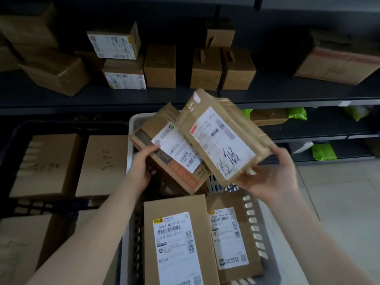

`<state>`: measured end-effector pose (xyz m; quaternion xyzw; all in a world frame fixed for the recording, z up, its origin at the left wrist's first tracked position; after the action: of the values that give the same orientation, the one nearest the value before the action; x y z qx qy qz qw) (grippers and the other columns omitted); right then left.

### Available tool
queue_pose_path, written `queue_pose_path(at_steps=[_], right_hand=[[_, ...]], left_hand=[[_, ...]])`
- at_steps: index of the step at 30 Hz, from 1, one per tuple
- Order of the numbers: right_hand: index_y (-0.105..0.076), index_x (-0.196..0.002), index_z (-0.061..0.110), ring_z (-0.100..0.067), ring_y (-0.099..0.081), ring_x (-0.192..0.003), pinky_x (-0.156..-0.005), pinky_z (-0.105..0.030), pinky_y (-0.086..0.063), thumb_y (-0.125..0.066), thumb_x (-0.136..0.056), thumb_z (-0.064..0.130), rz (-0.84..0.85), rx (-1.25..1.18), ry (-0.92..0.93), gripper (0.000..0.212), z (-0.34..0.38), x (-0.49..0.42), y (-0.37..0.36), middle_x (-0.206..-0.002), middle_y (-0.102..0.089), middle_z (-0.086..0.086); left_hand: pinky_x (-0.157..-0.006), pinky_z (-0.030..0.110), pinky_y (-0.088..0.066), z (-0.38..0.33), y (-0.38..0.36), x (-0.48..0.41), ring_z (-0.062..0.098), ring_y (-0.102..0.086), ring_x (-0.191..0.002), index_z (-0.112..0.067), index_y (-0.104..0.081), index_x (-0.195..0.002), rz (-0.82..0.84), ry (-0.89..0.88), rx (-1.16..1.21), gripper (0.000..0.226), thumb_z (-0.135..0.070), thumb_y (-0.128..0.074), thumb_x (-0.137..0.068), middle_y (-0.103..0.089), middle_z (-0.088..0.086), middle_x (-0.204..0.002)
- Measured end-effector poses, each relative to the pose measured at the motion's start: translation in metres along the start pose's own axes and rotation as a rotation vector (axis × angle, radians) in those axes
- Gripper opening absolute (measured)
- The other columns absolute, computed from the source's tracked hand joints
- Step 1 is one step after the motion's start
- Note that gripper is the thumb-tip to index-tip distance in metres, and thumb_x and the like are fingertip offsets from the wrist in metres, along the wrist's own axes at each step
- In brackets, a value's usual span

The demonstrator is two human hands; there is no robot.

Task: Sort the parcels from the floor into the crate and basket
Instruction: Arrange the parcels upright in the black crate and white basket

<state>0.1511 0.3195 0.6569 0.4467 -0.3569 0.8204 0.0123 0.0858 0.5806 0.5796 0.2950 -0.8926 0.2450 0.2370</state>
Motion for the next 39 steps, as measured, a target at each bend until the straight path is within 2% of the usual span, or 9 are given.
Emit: queue_pose_path(at_steps=[4, 8, 12, 15, 18, 28, 30, 34, 39], right_hand=[[-0.062, -0.115, 0.011, -0.039, -0.062, -0.110, -0.096, -0.058, -0.041, -0.057, -0.066, 0.036, 0.120, 0.060, 0.125, 0.055, 0.004, 0.041, 0.026, -0.122, -0.065, -0.014], [-0.073, -0.107, 0.017, -0.037, -0.060, -0.115, -0.105, -0.066, -0.025, -0.062, -0.058, 0.030, 0.148, 0.081, 0.228, 0.052, 0.010, 0.070, 0.071, -0.125, -0.064, -0.011], [0.006, -0.150, 0.019, -0.038, 0.001, -0.145, -0.106, -0.053, 0.027, -0.011, -0.097, 0.026, 0.201, 0.065, 0.214, 0.056, -0.001, 0.075, 0.136, -0.158, -0.009, -0.017], [-0.022, -0.148, 0.008, -0.043, -0.025, -0.138, -0.107, -0.060, 0.008, -0.006, -0.097, 0.020, 0.132, 0.012, 0.279, 0.055, -0.013, 0.095, 0.161, -0.149, -0.026, -0.030], [-0.075, -0.083, 0.019, -0.033, -0.066, -0.079, -0.069, -0.053, -0.055, -0.043, -0.086, 0.019, -0.057, 0.123, 0.286, 0.032, -0.024, 0.094, 0.150, -0.093, -0.064, -0.015], [-0.051, -0.077, 0.011, -0.032, -0.050, -0.072, -0.076, -0.041, -0.048, -0.046, -0.075, 0.011, -0.221, 0.271, 0.183, 0.006, -0.047, 0.122, 0.136, -0.078, -0.051, -0.012], [-0.053, -0.080, 0.013, -0.034, -0.054, -0.076, -0.083, -0.046, -0.046, -0.053, -0.059, 0.017, -0.195, 0.272, 0.150, 0.021, -0.051, 0.125, 0.133, -0.080, -0.055, -0.014], [-0.051, -0.081, 0.012, -0.035, -0.053, -0.080, -0.082, -0.047, -0.045, -0.043, -0.082, 0.012, -0.209, 0.330, 0.129, 0.009, -0.051, 0.124, 0.140, -0.085, -0.052, -0.016], [-0.051, -0.083, 0.011, -0.035, -0.057, -0.084, -0.075, -0.041, -0.045, -0.062, -0.039, 0.022, -0.213, 0.559, -0.040, 0.048, -0.061, 0.129, 0.152, -0.084, -0.055, -0.017]], left_hand=[[-0.057, 0.024, -0.046, -0.065, 0.002, 0.037, 0.009, -0.065, -0.061, -0.019, -0.065, -0.091, -0.016, -0.208, -0.004, 0.020, -0.033, -0.057, -0.079, -0.071, -0.007, -0.068], [-0.095, 0.046, -0.046, -0.113, 0.032, 0.084, 0.032, -0.065, -0.105, -0.015, -0.065, -0.113, -0.076, -0.322, -0.041, 0.036, -0.031, -0.053, -0.083, -0.071, 0.010, -0.110], [-0.097, 0.046, -0.044, -0.119, 0.061, 0.125, 0.024, -0.069, -0.094, -0.024, -0.075, -0.092, -0.070, -0.333, -0.052, 0.029, -0.030, -0.047, -0.089, -0.074, 0.001, -0.099], [-0.102, 0.050, -0.037, -0.113, 0.070, 0.143, 0.024, -0.065, -0.098, -0.026, -0.073, -0.098, -0.065, -0.319, -0.072, 0.030, -0.033, -0.046, -0.090, -0.073, -0.001, -0.102], [-0.093, 0.054, -0.047, -0.112, 0.084, 0.154, 0.033, -0.058, -0.118, -0.022, -0.056, -0.131, -0.023, -0.242, 0.059, 0.053, -0.048, -0.050, -0.086, -0.058, 0.011, -0.133], [-0.064, 0.035, -0.052, -0.038, 0.017, 0.191, 0.025, -0.068, -0.061, -0.013, -0.076, -0.070, 0.149, 0.034, -0.202, 0.035, -0.036, -0.051, -0.074, -0.071, 0.013, -0.074], [-0.073, 0.038, -0.053, -0.027, 0.009, 0.194, 0.028, -0.070, -0.072, -0.013, -0.075, -0.081, 0.143, 0.029, -0.271, 0.034, -0.041, -0.055, -0.078, -0.073, 0.012, -0.079], [-0.091, 0.046, -0.047, -0.010, 0.001, 0.198, 0.027, -0.070, -0.096, -0.020, -0.062, -0.118, 0.162, 0.026, -0.400, 0.061, -0.059, -0.066, -0.072, -0.074, 0.007, -0.102], [-0.085, 0.038, -0.051, -0.014, 0.013, 0.208, 0.022, -0.066, -0.106, -0.043, -0.040, -0.135, -0.041, -0.108, -0.464, 0.064, -0.049, -0.065, -0.076, -0.067, 0.001, -0.121]])
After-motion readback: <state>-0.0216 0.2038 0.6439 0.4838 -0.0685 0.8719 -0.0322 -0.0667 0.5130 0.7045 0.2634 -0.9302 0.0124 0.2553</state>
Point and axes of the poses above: each hand's wrist, its own x-axis away from the middle knuckle, its own y-axis out of the back of the hand, z = x × y, the point moved 6 cm from there along -x, towards the middle knuckle
